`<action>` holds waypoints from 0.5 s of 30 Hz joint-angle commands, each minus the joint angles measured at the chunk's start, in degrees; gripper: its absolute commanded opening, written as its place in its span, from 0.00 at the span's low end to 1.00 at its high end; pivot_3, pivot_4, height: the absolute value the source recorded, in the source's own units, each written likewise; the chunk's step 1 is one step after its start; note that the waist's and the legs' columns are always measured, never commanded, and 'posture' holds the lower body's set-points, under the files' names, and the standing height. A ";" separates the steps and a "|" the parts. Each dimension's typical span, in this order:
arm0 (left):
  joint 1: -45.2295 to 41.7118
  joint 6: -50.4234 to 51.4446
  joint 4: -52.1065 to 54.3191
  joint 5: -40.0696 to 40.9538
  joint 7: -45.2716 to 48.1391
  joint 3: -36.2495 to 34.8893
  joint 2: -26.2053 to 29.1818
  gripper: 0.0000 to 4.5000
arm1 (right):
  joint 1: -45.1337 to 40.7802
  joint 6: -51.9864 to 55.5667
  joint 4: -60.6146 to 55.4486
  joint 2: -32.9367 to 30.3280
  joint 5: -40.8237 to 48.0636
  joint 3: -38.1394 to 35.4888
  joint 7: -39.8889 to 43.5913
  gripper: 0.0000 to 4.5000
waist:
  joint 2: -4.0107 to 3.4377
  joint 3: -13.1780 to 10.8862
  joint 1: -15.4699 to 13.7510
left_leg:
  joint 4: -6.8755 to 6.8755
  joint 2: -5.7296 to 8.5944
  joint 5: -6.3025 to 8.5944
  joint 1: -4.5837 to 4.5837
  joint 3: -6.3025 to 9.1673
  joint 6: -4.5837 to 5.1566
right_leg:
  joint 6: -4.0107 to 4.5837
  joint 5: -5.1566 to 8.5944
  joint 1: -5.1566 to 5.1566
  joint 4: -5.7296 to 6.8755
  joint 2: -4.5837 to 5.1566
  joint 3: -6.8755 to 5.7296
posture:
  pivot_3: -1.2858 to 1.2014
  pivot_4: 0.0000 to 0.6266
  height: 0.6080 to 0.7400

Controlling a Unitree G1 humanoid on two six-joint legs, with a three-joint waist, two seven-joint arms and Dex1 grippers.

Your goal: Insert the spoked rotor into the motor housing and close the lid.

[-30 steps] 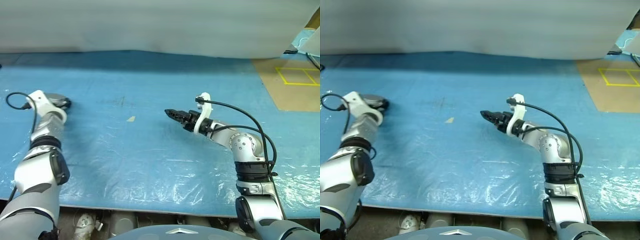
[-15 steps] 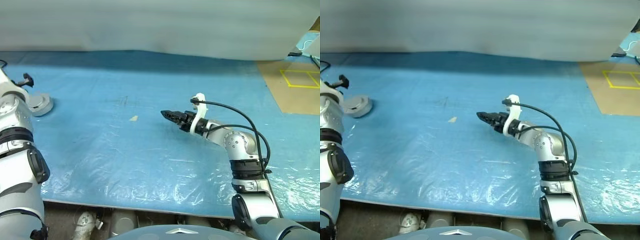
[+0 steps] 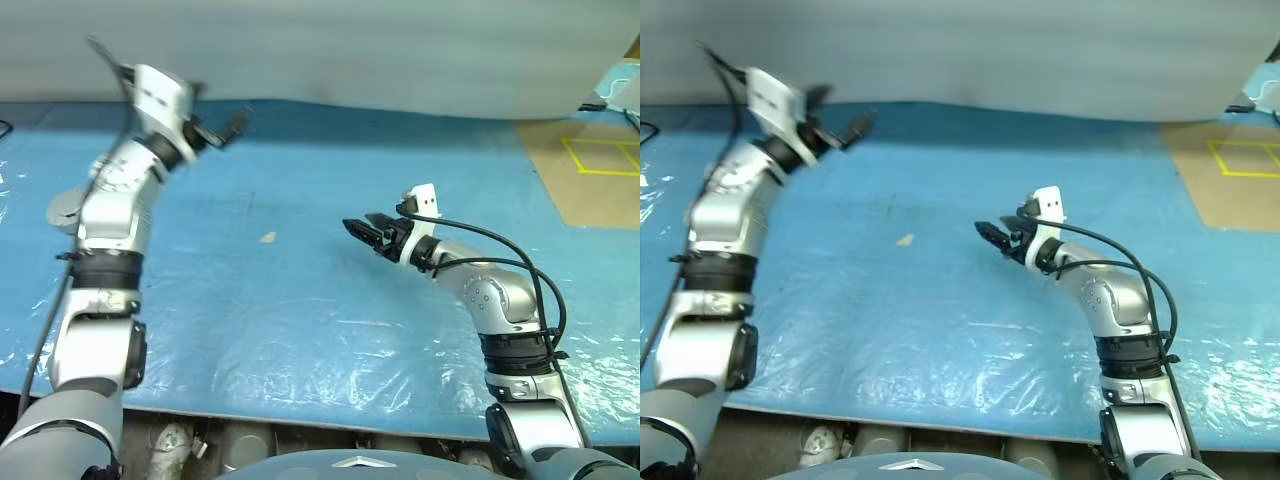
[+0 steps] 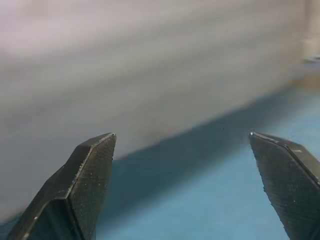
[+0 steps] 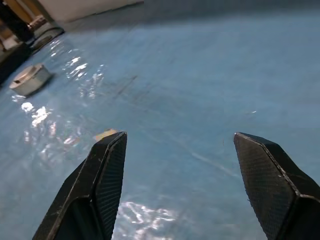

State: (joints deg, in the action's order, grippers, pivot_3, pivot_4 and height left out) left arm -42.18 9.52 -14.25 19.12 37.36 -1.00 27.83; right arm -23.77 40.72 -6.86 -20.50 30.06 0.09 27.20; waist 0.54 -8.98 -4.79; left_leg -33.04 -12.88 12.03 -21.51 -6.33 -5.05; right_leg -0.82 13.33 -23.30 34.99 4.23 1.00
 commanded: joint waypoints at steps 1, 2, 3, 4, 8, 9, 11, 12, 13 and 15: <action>7.82 0.07 6.01 -1.93 1.66 4.32 -2.17 0.99 | 0.51 -5.48 -4.17 -1.27 -4.20 0.87 0.32 0.79 | -0.02 0.00 0.74 | 0.02 0.01 0.00 0.07 -0.03 0.00 | 0.02 0.01 0.00 0.05 0.01 0.05 | 0.52 0.24 1.00; 11.11 -0.39 6.80 -2.99 1.93 6.00 -3.03 0.99 | 1.07 -7.71 -4.01 -1.72 -6.71 1.61 -0.41 0.79 | -0.02 0.00 0.90 | 0.01 0.01 0.00 0.11 -0.07 0.00 | 0.02 0.01 0.00 0.09 0.02 0.10 | 0.52 0.24 1.00; 13.48 -0.36 7.54 -3.41 1.80 6.77 -3.76 0.99 | 1.69 -9.57 -3.77 -2.13 -9.06 2.50 -0.95 0.79 | -0.02 0.00 0.94 | 0.00 0.02 0.00 0.16 -0.11 0.00 | 0.01 0.01 0.01 0.10 0.03 0.15 | 0.52 0.24 1.00; 15.34 0.29 8.32 -3.18 1.37 6.85 -4.63 0.99 | 2.42 -10.62 -3.72 -2.30 -10.64 3.10 -1.32 0.79 | -0.02 0.00 0.89 | 0.00 0.04 0.00 0.25 -0.19 0.00 | 0.01 0.01 0.04 0.11 0.06 0.21 | 0.52 0.24 1.00; 20.14 -0.87 10.48 -5.25 0.44 7.42 -5.51 0.99 | 5.63 -12.04 -5.29 -1.57 -13.08 3.13 -2.99 0.79 | 0.00 -0.01 0.59 | -0.05 -0.02 -0.04 0.37 -0.19 0.06 | 0.01 0.01 -0.01 0.23 0.05 0.19 | 0.52 0.24 1.00; 21.03 -1.21 11.04 -5.73 0.49 7.43 -5.35 0.99 | 6.72 -12.39 -5.86 -1.45 -13.49 3.13 -3.15 0.79 | -0.01 -0.01 0.52 | -0.05 -0.01 -0.05 0.38 -0.19 0.08 | 0.01 0.01 0.00 0.25 0.07 0.18 | 0.52 0.24 1.00; 22.24 -0.80 12.14 -5.71 -0.18 6.62 -5.48 0.99 | 8.84 -13.24 -6.82 -1.32 -14.84 2.98 -4.10 0.79 | -0.01 -0.01 0.51 | -0.05 0.06 -0.07 0.40 -0.21 0.11 | 0.01 0.01 0.03 0.22 0.12 0.21 | 0.52 0.24 1.00; 22.71 -0.58 12.79 -5.67 -0.79 6.10 -5.65 0.99 | 9.92 -13.53 -7.34 -1.34 -15.39 2.82 -4.50 0.79 | -0.02 -0.01 0.54 | -0.05 0.06 -0.07 0.45 -0.25 0.11 | 0.00 0.01 0.06 0.19 0.13 0.26 | 0.52 0.24 1.00; 23.04 -0.43 13.41 -5.69 -1.34 5.68 -5.79 0.99 | 10.86 -13.63 -7.90 -1.30 -15.56 2.58 -4.71 0.79 | -0.02 -0.01 0.62 | -0.05 0.06 -0.07 0.45 -0.27 0.11 | 0.00 0.01 0.05 0.17 0.13 0.28 | 0.52 0.24 1.00; 23.71 0.75 14.94 -4.94 -2.40 4.63 -6.10 0.99 | 12.52 -13.52 -9.14 -0.89 -15.51 1.65 -5.48 0.79 | -0.02 -0.01 0.76 | -0.02 0.04 -0.07 0.46 -0.27 0.11 | 0.00 0.01 0.04 0.16 0.10 0.27 | 0.52 0.24 1.00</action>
State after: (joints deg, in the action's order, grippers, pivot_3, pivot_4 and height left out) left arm -18.61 9.90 -3.07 13.48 35.92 5.58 21.92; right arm -11.78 28.40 -12.43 -21.68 14.62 3.39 22.39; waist 0.52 -8.99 -4.04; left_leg -33.05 -12.85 11.96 -21.04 -6.60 -4.94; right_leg -0.82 13.33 -23.26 35.16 4.31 1.28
